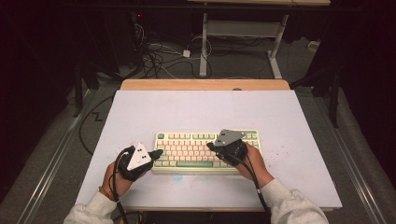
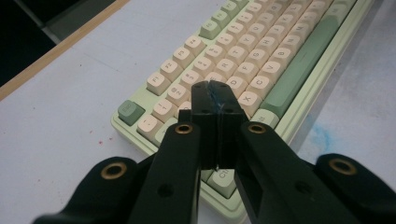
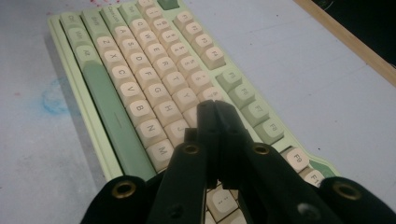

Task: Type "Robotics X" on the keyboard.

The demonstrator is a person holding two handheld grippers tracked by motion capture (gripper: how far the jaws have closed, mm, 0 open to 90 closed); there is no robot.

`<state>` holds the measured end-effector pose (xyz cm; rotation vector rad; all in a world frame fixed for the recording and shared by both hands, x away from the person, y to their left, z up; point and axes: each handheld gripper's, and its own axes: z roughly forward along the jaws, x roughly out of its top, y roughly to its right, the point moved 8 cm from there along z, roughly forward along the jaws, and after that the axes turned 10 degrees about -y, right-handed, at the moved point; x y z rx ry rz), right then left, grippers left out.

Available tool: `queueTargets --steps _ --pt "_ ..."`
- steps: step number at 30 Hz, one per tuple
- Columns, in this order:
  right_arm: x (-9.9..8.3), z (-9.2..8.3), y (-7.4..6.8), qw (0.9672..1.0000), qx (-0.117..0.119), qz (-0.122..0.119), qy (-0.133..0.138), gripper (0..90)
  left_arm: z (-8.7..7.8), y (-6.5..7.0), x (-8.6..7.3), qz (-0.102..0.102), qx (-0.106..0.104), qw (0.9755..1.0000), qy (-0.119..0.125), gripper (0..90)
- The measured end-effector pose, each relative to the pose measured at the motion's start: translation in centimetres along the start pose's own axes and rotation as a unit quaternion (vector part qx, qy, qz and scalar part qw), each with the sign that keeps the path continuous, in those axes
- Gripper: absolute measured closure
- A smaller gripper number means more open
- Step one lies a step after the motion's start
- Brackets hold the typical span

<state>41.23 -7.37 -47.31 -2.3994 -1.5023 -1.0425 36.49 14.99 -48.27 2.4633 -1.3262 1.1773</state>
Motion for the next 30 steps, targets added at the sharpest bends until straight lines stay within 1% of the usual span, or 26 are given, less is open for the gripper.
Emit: queueTargets --steps 3,4,6,8,12,15,20,22,24,26,28,30 --pt "0.0 0.6 0.2 1.0000 0.000 -0.001 -0.010 90.0 0.1 0.1 0.0 0.000 -0.001 1.0000 0.000 87.5" --pt "0.0 0.8 0.3 0.9999 0.000 -0.005 -0.014 90.0 0.2 0.0 0.0 0.000 -0.001 1.0000 -0.002 87.5" --pt "0.1 1.1 0.3 0.9999 0.001 0.002 -0.015 90.0 0.2 0.1 0.0 -0.004 -0.005 1.0000 0.001 87.5" --pt "0.1 1.4 0.5 0.9998 0.001 -0.004 -0.020 90.0 0.3 0.1 -0.1 -0.001 -0.005 1.0000 -0.001 87.5" --pt "0.2 2.4 0.3 0.9993 0.002 -0.013 -0.034 90.0 0.3 0.1 0.0 0.004 -0.001 1.0000 0.000 87.5" --pt "0.2 2.7 0.3 0.9992 0.002 -0.008 -0.039 90.0 0.4 0.2 -0.1 0.007 -0.003 1.0000 -0.003 87.4" --pt "0.2 3.2 0.3 0.9989 0.005 -0.006 -0.046 90.0 0.4 0.1 -0.2 0.006 -0.005 1.0000 -0.006 87.4" --pt "0.1 3.5 0.4 0.9986 0.004 -0.013 -0.052 90.0 0.3 0.1 -0.2 0.006 -0.004 1.0000 -0.007 87.4" --pt "0.0 3.7 0.6 0.9982 0.003 -0.012 -0.059 90.0 0.3 0.1 -0.2 0.007 -0.004 0.9999 -0.006 87.3" --pt "-0.1 3.8 0.6 0.9981 -0.001 -0.009 -0.061 90.0 0.3 0.1 -0.2 0.007 -0.007 0.9999 -0.005 87.3" --pt "0.0 3.9 0.6 0.9980 -0.003 -0.015 -0.061 90.0 0.4 0.2 -0.2 0.008 -0.008 0.9999 -0.007 87.4" --pt "0.0 3.9 0.7 0.9980 -0.006 -0.016 -0.061 90.0 0.5 0.2 -0.3 0.009 -0.010 0.9999 -0.009 87.3"
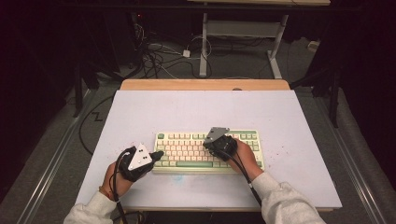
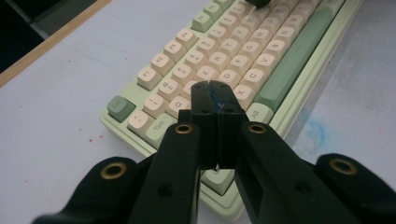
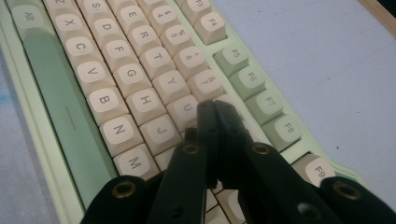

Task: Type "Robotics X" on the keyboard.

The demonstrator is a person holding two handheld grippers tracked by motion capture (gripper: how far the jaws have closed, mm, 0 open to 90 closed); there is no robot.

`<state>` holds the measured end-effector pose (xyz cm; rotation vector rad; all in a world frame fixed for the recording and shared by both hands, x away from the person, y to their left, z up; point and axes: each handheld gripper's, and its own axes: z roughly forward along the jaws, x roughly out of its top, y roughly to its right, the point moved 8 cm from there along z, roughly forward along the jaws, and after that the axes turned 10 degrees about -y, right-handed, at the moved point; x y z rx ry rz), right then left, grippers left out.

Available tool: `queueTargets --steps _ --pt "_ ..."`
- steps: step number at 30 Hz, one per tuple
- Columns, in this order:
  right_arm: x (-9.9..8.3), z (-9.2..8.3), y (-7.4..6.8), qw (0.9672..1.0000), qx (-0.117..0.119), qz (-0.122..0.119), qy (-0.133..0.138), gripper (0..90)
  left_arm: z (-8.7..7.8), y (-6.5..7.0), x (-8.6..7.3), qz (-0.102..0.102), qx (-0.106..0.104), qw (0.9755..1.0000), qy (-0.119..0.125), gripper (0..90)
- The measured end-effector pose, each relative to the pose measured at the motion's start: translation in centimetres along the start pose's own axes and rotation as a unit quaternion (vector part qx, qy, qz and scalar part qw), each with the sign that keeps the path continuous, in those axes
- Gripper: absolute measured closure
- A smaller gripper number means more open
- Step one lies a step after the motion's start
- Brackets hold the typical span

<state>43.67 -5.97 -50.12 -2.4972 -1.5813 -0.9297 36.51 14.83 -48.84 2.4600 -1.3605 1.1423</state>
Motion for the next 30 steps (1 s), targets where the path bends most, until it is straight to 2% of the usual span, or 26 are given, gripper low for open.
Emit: queueTargets --steps 2,8,10,11,17,30 --pt "0.0 0.0 -0.1 1.0000 0.001 0.002 -0.001 90.0 0.1 0.1 0.0 0.001 -0.003 1.0000 -0.001 87.3" --pt "-0.1 0.3 -0.6 0.9998 0.002 -0.013 -0.017 90.0 0.2 0.4 0.0 0.003 -0.009 0.9999 -0.006 87.4" --pt "-0.1 0.0 -0.5 0.9999 0.001 -0.011 -0.011 90.0 0.2 0.4 0.0 0.004 -0.009 0.9999 -0.006 87.3" --pt "-0.1 -0.2 -0.4 1.0000 0.004 -0.002 -0.004 90.0 0.2 0.4 0.0 0.003 -0.009 0.9999 -0.006 87.4" --pt "-0.1 -1.1 -0.3 0.9998 -0.002 0.001 0.018 90.0 0.2 0.3 0.1 0.007 -0.004 1.0000 -0.006 87.4" --pt "-0.5 -4.0 0.2 0.9971 -0.012 0.026 0.071 90.0 0.4 0.4 0.1 0.006 -0.004 1.0000 -0.007 87.3"
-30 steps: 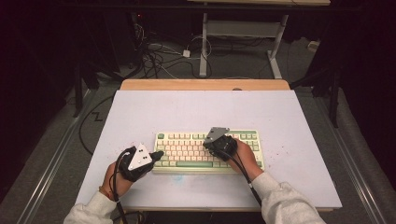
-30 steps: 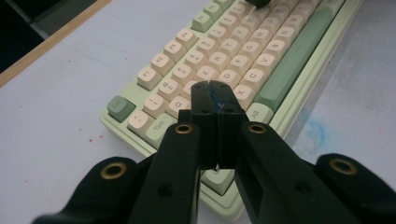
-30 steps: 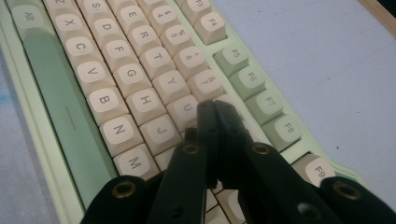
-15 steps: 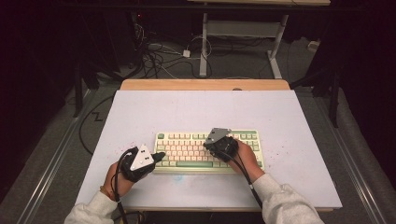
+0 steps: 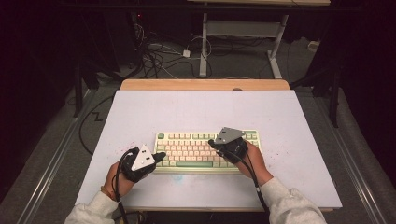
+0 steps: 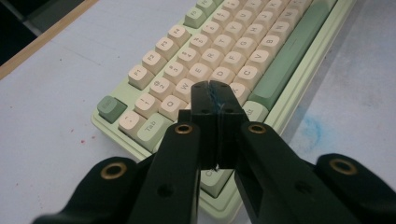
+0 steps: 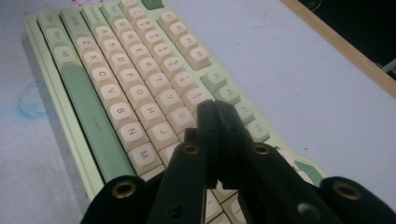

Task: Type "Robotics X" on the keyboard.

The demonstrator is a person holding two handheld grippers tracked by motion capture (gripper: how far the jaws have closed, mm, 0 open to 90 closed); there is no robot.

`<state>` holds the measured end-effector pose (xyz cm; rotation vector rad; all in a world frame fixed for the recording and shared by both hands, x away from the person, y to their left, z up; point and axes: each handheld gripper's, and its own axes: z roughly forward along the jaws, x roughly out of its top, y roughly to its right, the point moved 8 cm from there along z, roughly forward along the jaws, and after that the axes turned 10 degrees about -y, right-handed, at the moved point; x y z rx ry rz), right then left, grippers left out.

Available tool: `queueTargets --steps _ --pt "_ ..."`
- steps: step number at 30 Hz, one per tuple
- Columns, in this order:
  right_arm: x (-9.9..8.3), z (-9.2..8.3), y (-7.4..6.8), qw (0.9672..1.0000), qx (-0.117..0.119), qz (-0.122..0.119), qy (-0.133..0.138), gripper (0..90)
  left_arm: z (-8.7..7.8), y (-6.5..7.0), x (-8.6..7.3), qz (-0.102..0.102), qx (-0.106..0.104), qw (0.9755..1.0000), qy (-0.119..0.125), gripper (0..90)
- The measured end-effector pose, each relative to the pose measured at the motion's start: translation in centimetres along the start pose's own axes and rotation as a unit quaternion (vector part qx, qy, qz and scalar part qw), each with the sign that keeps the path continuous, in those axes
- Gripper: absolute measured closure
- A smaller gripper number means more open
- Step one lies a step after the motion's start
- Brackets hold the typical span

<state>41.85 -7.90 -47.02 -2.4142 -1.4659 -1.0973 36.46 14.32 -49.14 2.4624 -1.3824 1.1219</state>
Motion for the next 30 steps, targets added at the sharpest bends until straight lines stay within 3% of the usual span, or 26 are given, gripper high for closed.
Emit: queueTargets --steps 19,30 --pt "-1.1 -3.6 0.6 0.9991 -0.012 0.013 0.037 90.0 -0.1 0.2 0.1 0.004 0.000 1.0000 0.001 87.4" --pt "-2.8 -4.9 1.2 0.9988 -0.024 0.021 0.036 90.0 -0.2 0.3 0.2 0.005 0.001 1.0000 0.002 87.3"
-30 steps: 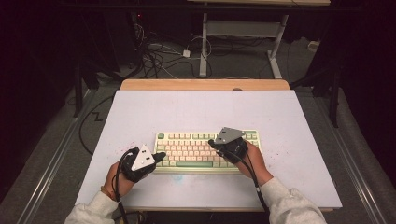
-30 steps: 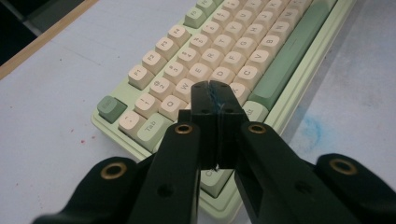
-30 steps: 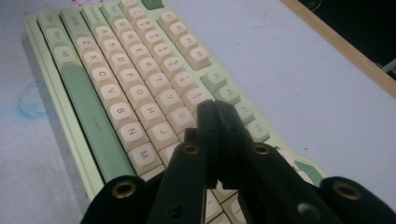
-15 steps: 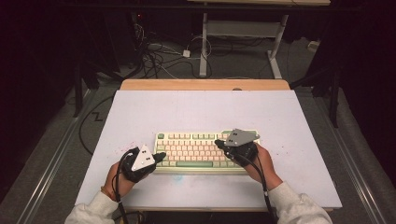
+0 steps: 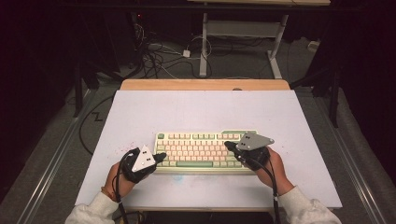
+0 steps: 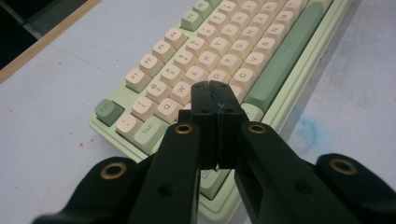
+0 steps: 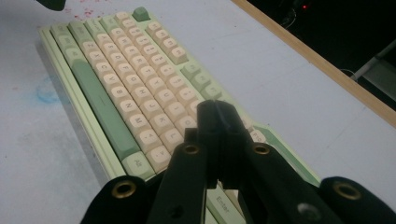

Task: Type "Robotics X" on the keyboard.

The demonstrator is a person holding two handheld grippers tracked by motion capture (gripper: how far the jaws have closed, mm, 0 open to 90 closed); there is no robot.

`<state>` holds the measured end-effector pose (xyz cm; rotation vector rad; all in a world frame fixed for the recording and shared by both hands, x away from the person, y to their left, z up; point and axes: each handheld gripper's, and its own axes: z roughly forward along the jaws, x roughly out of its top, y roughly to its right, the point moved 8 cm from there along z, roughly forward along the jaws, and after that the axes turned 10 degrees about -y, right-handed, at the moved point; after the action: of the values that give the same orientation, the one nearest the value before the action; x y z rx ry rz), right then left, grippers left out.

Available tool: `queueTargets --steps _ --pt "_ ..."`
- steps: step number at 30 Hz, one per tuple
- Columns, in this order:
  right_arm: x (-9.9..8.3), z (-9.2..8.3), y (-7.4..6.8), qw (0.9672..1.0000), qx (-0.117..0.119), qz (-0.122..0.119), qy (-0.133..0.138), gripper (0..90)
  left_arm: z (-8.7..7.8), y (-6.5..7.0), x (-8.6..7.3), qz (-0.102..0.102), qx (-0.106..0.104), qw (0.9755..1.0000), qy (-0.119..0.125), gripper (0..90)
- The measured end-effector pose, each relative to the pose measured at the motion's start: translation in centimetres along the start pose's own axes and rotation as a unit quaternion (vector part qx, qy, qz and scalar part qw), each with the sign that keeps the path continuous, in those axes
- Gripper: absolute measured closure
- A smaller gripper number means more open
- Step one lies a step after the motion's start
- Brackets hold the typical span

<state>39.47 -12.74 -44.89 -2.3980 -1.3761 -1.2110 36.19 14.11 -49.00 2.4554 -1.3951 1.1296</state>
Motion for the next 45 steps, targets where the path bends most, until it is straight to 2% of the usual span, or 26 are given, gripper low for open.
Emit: queueTargets --steps 8,10,14,23,27,31,37,45 --pt "-1.3 -0.8 0.3 1.0000 -0.005 0.006 0.000 90.0 0.2 0.2 0.1 -0.001 -0.007 1.0000 -0.002 87.3" --pt "-1.6 -1.1 0.4 1.0000 -0.007 0.005 0.000 90.0 0.2 0.3 0.1 -0.001 -0.007 1.0000 -0.002 83.4" --pt "-2.4 -1.6 0.5 0.9998 -0.015 0.016 0.003 90.0 0.3 0.4 0.3 0.002 -0.007 1.0000 -0.003 86.3" --pt "-4.1 -2.9 0.6 0.9996 -0.023 0.018 0.003 90.0 0.5 0.6 0.4 -0.002 -0.012 0.9999 -0.006 87.9" --pt "-4.9 -3.3 0.6 0.9996 -0.023 0.017 0.008 90.0 0.7 0.8 0.6 -0.003 -0.022 0.9997 -0.009 87.9" --pt "-5.8 -3.5 0.8 0.9995 -0.025 0.020 -0.001 90.0 1.1 1.1 0.8 -0.009 -0.039 0.9990 -0.018 87.9" --pt "-6.6 -3.8 0.8 0.9994 -0.024 0.025 -0.008 90.0 1.3 1.1 1.7 -0.027 -0.059 0.9979 -0.008 87.8" --pt "-7.1 -3.9 0.5 0.9994 -0.023 0.024 -0.013 90.0 1.9 1.3 2.7 -0.025 -0.070 0.9972 -0.006 87.8"
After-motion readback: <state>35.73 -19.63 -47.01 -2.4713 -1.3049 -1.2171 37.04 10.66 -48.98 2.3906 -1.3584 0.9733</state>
